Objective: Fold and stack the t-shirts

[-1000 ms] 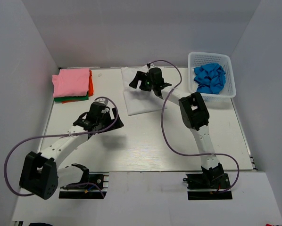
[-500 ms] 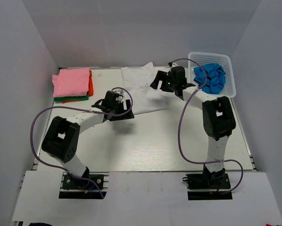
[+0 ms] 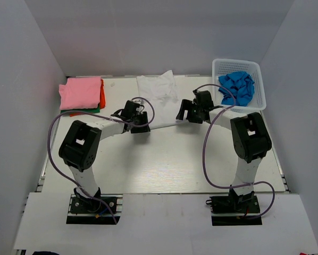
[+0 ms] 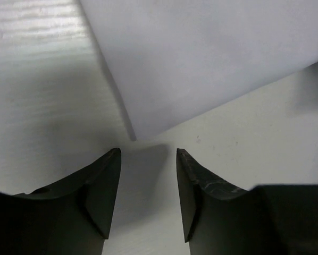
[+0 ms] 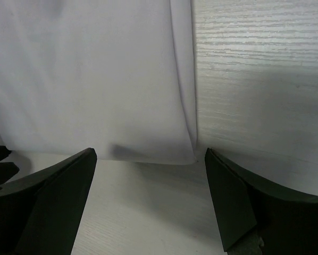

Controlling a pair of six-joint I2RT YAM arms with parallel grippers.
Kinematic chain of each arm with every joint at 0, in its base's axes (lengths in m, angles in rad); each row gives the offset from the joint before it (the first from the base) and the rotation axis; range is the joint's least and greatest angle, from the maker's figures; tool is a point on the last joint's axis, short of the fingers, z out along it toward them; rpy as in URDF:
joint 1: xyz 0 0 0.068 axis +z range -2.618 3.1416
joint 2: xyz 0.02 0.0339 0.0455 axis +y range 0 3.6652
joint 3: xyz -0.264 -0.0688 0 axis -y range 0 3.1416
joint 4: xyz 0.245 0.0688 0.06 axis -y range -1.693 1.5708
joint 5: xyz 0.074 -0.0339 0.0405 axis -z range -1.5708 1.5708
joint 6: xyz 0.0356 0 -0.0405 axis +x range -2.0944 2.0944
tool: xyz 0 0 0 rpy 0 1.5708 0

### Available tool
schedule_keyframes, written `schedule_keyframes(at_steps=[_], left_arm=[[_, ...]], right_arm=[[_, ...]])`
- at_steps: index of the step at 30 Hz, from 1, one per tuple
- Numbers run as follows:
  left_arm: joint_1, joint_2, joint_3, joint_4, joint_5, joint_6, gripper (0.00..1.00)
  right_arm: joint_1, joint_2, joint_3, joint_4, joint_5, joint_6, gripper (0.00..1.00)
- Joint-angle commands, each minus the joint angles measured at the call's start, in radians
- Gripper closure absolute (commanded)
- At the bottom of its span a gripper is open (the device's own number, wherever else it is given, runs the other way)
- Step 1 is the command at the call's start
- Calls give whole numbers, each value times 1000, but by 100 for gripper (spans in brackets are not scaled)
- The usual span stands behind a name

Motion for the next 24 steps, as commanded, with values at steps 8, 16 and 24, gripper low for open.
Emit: schedule_keyframes(at_steps=[8,16,24], left_arm=[[-5,103,73,18,2,24,94],[-5,-4,30,34,20,24,100],[-46,-319,-152,-108,181,-63,100]], right_arm=[[-3,-8,-37,1,41,36,50],[-3,-42,-80,62,36,14,100],[35,-313,-254,-105,-44,15,100]])
